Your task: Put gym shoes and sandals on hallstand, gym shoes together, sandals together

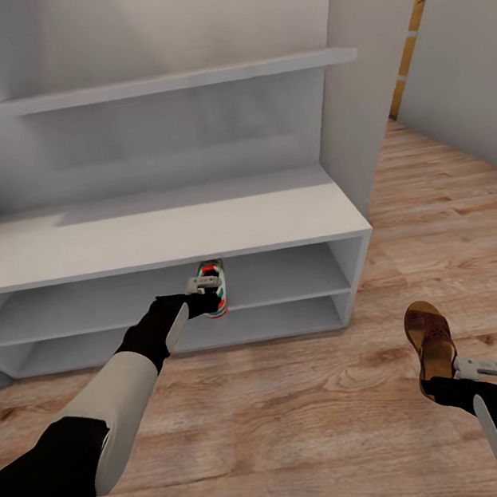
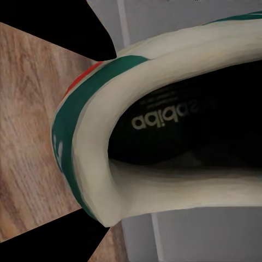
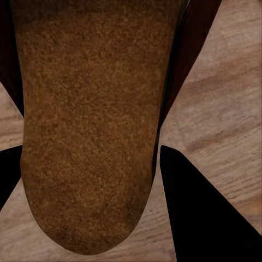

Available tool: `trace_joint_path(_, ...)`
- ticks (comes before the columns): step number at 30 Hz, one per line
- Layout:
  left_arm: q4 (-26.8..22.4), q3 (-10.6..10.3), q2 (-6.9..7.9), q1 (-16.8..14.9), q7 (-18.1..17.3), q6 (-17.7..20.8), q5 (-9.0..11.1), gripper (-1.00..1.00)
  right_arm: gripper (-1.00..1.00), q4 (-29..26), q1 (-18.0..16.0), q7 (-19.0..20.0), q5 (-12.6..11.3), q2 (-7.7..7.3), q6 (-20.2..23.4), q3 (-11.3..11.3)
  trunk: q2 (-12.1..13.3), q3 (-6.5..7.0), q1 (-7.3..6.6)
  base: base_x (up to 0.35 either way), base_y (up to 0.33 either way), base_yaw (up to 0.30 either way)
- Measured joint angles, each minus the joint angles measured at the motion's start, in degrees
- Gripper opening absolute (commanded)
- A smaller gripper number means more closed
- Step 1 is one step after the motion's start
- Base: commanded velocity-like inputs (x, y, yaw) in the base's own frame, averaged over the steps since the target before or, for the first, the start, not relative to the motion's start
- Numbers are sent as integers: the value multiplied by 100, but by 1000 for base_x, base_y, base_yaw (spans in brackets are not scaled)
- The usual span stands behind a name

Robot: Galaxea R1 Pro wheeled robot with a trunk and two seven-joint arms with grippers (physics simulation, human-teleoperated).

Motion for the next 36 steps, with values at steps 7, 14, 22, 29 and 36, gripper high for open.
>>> trace_joint_path(7, -1, 0, 0, 0, 0, -3, 0, -100, -100, 0, 0, -1, -1, -3, -1, -6, 0, 0, 0, 6, 1, 0)
trace_joint_path(14, 10, -1, 0, 0, 9, -23, -1, -100, -100, -2, 0, -1, -1, -2, -1, -7, 0, 0, 0, 0, 0, 0)
trace_joint_path(22, 11, 3, 0, 218, 18, -72, -2, -100, -100, -3, 0, -1, -1, -6, -2, -7, 0, 0, 1, 0, 0, 0)
trace_joint_path(29, 8, 8, 0, 277, 18, -80, 0, -100, -100, -2, 0, -1, -1, -2, 0, -7, 0, 0, -3, 176, 0, 0)
trace_joint_path(36, 8, 9, 0, 281, 18, -79, 0, -100, -100, -3, 0, -1, -2, -4, 0, -7, 0, 0, 0, 102, 0, 0)
